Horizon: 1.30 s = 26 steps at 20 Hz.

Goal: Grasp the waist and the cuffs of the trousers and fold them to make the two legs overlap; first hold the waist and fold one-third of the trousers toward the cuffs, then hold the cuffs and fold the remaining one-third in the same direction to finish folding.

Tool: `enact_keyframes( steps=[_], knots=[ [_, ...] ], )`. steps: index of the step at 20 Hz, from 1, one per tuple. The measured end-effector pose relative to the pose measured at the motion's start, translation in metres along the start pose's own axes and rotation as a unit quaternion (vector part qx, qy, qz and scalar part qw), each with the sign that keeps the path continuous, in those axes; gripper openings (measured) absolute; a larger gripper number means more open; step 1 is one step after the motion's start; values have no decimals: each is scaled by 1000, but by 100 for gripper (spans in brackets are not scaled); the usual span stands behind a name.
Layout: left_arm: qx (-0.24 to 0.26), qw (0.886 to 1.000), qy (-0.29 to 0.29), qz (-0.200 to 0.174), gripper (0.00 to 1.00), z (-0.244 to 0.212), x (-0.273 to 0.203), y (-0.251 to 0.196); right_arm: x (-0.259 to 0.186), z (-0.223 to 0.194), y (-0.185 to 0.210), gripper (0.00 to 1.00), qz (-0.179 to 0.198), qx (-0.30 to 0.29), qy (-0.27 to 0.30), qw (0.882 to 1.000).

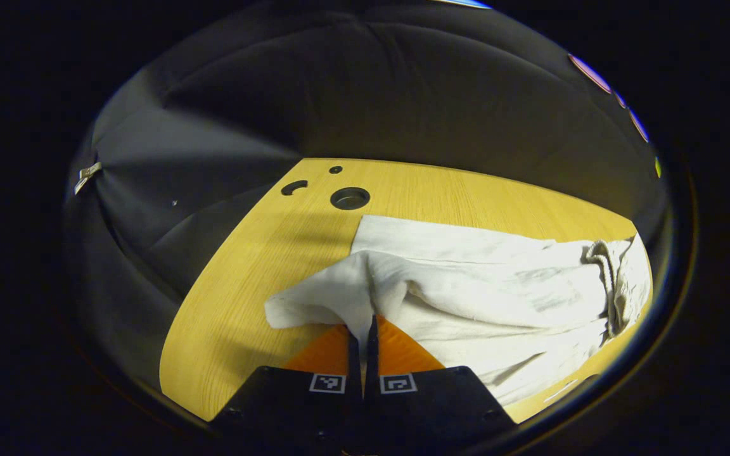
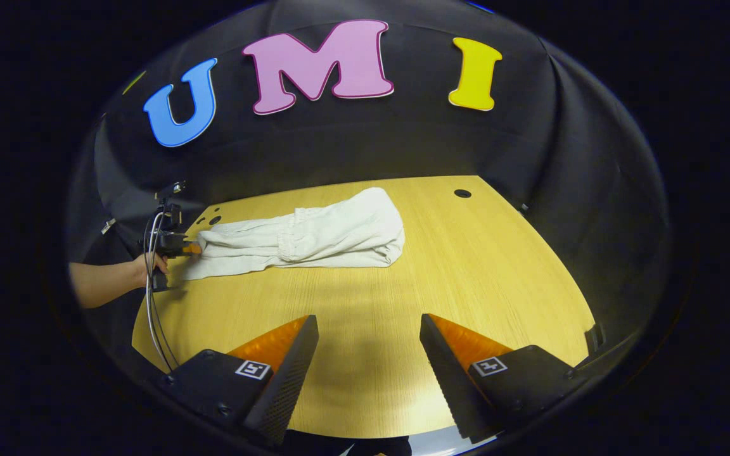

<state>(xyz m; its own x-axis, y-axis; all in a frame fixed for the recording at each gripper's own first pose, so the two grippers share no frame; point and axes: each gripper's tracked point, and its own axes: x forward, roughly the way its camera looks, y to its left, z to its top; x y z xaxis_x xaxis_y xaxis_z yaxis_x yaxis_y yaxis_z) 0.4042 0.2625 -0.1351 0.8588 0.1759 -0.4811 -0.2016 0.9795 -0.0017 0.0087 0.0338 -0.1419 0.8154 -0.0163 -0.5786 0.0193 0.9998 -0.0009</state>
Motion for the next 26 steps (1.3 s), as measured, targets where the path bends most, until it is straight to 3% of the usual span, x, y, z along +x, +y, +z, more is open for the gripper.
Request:
enact_keyframes(
  steps=[6,12,18,19,26],
  knots=[
    [-50,995,-73,-38,5,66,-53,-23,-15,20,-29,99,-24,8,-32,999],
    [-38,989,-126,-66,5,119,-112,-86,-21,33,-64,99,-24,5,-54,998],
    [-27,981,-164,-102,8,167,-167,-189,-12,51,-110,99,-11,-3,-71,997],
    [-25,979,-169,-111,5,174,-174,-210,-10,54,-120,99,-8,0,-74,997],
    [6,971,-175,-162,5,177,-199,-350,5,61,-177,99,0,7,-77,997]
  ],
)
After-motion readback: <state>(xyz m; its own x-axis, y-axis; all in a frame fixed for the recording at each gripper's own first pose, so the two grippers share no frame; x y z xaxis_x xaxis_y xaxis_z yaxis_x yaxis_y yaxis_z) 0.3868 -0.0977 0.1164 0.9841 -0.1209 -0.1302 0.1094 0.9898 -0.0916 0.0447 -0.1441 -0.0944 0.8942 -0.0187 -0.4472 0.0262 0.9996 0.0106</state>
